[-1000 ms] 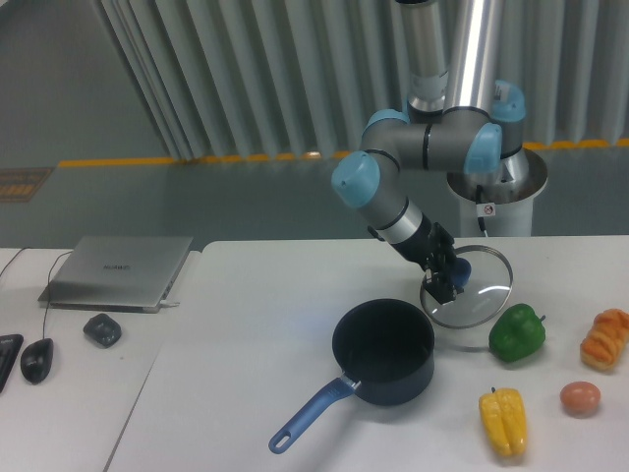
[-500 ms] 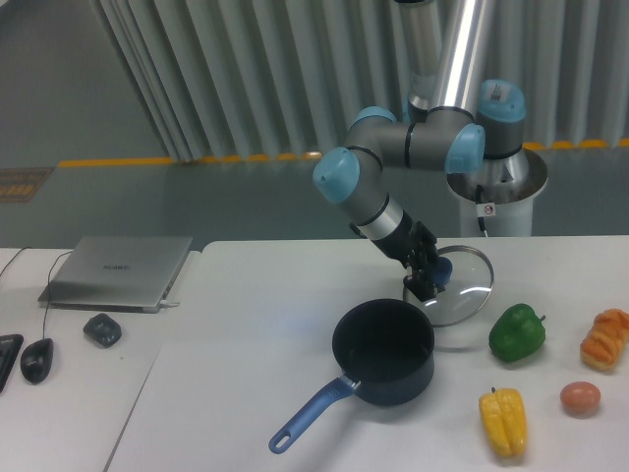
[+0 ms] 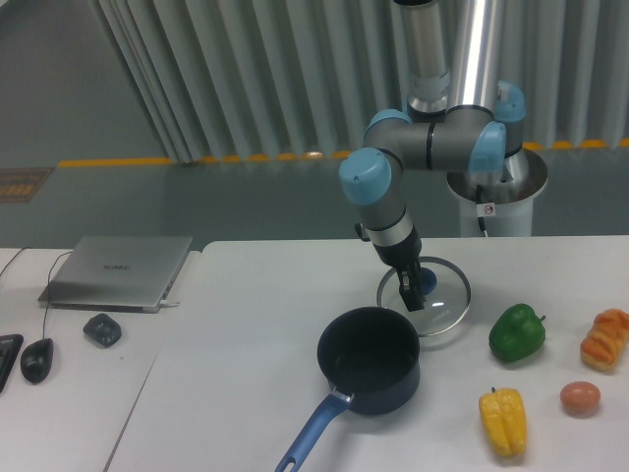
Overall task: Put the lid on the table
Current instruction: 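Lower the lid flat onto the table beside the saucepan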
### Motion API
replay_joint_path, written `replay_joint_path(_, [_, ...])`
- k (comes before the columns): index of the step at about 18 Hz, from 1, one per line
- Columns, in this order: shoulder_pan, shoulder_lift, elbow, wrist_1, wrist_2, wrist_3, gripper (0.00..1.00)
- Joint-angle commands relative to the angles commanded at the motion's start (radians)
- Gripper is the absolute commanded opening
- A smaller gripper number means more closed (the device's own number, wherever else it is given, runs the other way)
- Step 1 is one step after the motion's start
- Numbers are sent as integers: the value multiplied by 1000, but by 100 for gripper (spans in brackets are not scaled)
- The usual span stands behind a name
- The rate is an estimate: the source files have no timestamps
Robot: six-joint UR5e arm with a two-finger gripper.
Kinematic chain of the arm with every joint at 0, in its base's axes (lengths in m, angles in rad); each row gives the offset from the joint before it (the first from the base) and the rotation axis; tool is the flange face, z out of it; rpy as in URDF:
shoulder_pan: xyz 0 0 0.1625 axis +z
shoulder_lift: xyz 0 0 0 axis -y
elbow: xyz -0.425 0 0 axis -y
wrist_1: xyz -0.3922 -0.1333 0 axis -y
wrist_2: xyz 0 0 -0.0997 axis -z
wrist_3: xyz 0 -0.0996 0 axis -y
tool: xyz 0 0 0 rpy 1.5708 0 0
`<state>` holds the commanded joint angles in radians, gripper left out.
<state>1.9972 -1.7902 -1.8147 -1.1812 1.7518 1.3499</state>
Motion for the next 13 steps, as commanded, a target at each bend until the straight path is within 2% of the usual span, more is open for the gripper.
replay_joint_path(5, [-28,-3,21,-5,159,17,44])
replay_joint_path(13, [-61,-24,15,0,184,-34,45])
